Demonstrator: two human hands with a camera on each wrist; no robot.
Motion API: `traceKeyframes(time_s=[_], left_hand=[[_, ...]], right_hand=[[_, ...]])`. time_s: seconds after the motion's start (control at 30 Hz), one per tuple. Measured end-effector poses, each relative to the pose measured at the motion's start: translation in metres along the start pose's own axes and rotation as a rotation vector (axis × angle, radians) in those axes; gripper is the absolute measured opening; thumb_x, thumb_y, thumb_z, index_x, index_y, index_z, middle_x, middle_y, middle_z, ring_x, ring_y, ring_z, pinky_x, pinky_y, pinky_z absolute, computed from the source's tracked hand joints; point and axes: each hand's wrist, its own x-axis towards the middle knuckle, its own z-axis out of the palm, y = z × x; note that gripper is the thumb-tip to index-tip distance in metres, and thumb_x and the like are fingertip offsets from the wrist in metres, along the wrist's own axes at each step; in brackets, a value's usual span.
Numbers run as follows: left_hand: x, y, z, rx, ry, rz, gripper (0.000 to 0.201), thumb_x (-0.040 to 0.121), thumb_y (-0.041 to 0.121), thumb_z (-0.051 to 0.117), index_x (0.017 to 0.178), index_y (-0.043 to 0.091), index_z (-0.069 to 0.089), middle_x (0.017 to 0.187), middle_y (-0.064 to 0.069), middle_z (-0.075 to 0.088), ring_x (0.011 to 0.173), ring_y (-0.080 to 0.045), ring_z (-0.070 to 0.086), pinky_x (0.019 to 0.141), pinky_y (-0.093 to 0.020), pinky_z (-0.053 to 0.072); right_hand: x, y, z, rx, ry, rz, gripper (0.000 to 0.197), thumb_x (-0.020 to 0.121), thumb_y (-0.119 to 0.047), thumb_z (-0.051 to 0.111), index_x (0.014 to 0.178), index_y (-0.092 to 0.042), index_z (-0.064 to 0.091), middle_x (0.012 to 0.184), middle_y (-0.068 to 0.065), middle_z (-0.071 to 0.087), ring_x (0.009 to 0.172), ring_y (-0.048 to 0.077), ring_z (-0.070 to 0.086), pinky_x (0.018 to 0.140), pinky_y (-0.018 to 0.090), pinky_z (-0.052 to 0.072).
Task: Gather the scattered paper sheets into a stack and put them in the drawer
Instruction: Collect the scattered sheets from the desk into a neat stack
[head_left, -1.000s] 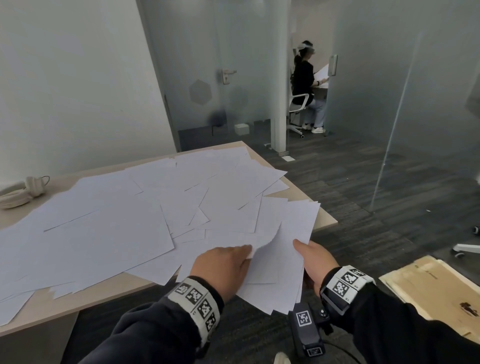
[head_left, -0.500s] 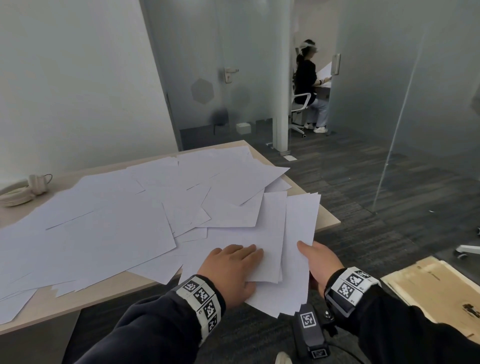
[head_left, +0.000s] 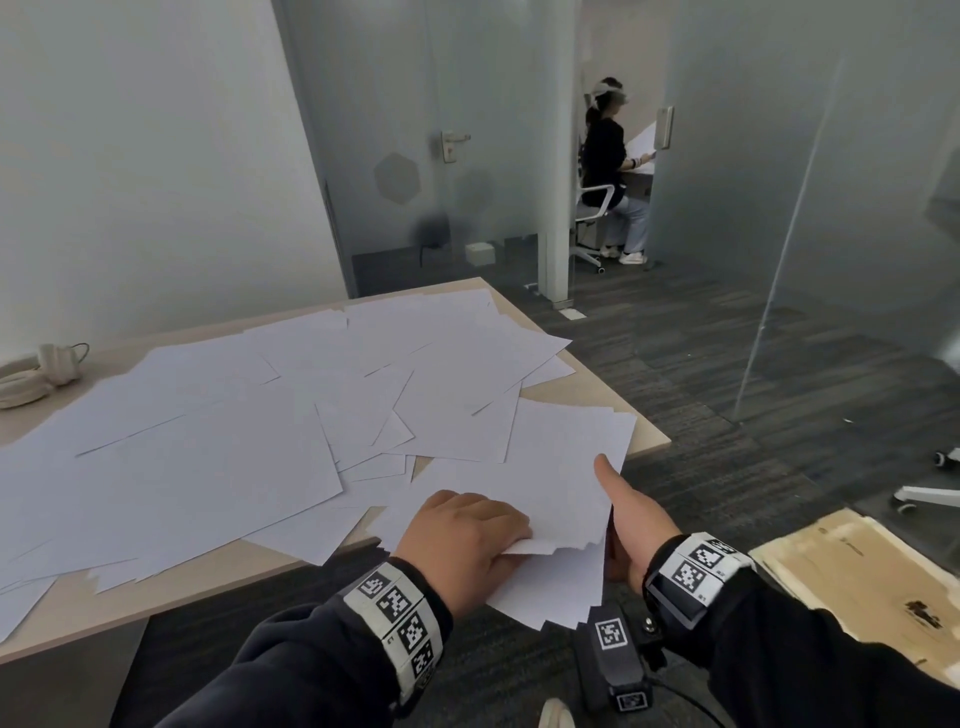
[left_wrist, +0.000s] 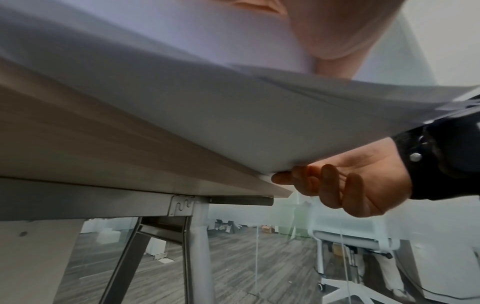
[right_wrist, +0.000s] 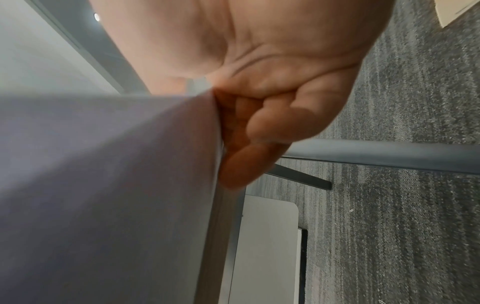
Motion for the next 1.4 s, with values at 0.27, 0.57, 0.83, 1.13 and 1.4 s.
traceKeyframes(time_s=[0.27, 0.57, 0.83, 1.13, 1.4], left_hand=[[0.002, 0.015, 0.002, 0.023, -0.289, -0.052, 0.078, 0.081, 0.084, 0.015, 0.135, 0.04, 0.05, 0.146, 0.018, 0.046, 0.135, -0.01, 0.041, 0.105, -0.038, 0.034], [0.021, 0.001, 0.0, -0.102, -0.242, -0.564, 0.063, 0.088, 0.059, 0.047, 0.146, 0.04, 0.032, 0.159, 0.017, 0.024, 0.145, -0.01, 0.023, 0.118, -0.043, 0.02], [0.04, -0.018, -0.041, -0.695, 0.116, -0.751, 0.08, 0.086, 0.042, 0.069, 0.152, 0.034, 0.025, 0.15, 0.013, 0.039, 0.136, -0.013, 0.041, 0.11, -0.037, 0.037], [0.042, -0.058, -0.095, -0.807, 0.455, -0.825, 0.019, 0.084, 0.036, 0.069, 0.098, 0.023, 0.07, 0.095, 0.001, 0.074, 0.092, -0.025, 0.068, 0.086, -0.045, 0.055], [0.031, -0.08, -0.09, -0.965, 0.596, -0.83, 0.021, 0.082, 0.028, 0.072, 0.103, 0.028, 0.068, 0.099, 0.003, 0.075, 0.095, -0.022, 0.07, 0.089, -0.047, 0.056]], right_hand=[[0.001, 0.006, -0.017, -0.013, 0.043, -0.082, 0.016, 0.092, -0.001, 0.055, 0.101, -0.005, 0.067, 0.103, 0.022, 0.071, 0.099, 0.039, 0.066, 0.094, 0.052, 0.05], [0.0, 0.0, -0.073, -0.172, 0.403, -0.27, 0.009, 0.093, -0.008, 0.053, 0.097, -0.008, 0.061, 0.089, 0.007, 0.064, 0.087, 0.027, 0.06, 0.08, 0.029, 0.044], [-0.032, -0.029, -0.054, -0.138, 0.198, -0.57, 0.014, 0.095, -0.015, 0.057, 0.091, -0.025, 0.066, 0.094, -0.006, 0.07, 0.086, 0.014, 0.067, 0.082, 0.032, 0.051], [-0.034, -0.096, 0.022, -0.043, -0.068, -0.734, 0.009, 0.091, -0.021, 0.065, 0.098, -0.018, 0.071, 0.094, -0.001, 0.076, 0.088, 0.015, 0.072, 0.075, 0.029, 0.057], [-0.004, -0.098, 0.071, -0.028, -0.143, -0.692, 0.02, 0.087, -0.025, 0.071, 0.105, -0.019, 0.07, 0.098, -0.003, 0.076, 0.089, 0.013, 0.073, 0.078, 0.029, 0.058]])
